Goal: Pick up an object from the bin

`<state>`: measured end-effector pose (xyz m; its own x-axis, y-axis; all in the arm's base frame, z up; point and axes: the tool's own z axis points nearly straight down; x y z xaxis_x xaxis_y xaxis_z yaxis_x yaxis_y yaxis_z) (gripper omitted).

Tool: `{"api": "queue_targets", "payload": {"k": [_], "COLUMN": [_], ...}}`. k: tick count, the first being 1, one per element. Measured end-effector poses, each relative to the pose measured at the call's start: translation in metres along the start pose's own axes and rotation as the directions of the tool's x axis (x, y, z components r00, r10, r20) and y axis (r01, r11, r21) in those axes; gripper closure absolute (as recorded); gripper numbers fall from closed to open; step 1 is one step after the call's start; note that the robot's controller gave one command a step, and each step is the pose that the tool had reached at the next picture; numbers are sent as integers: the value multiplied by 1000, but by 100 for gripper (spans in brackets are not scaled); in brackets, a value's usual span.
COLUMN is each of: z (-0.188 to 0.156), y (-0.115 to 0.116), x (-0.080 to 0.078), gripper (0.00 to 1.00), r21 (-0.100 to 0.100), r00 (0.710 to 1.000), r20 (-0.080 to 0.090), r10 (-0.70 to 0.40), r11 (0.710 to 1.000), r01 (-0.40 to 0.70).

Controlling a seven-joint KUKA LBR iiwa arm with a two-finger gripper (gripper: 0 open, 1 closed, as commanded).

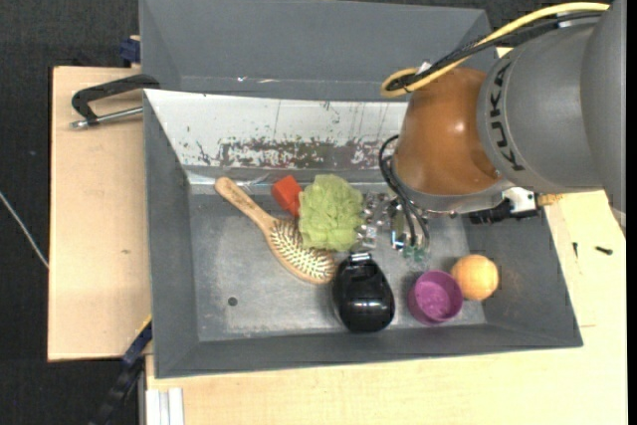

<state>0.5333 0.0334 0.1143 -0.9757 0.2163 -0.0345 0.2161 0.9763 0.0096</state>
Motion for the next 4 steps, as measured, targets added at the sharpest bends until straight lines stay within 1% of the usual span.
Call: {"api": "queue_targets", "payload": {"k": [1,2,3,4], "z": [-13,-16,-54,-74], "y": [13,17,-13,-28], "x": [-7,-9,-19,-24], "gripper": [100,100,100,100], "r21": [6,7,8,11], "r00": [1000,999,999,999], "r20": [-26,-27,-38,-20], "r10": [16,18,13,27], "r11": [1000,1000,1000,1000], "r01": [-16,-18,-13,-26]}}
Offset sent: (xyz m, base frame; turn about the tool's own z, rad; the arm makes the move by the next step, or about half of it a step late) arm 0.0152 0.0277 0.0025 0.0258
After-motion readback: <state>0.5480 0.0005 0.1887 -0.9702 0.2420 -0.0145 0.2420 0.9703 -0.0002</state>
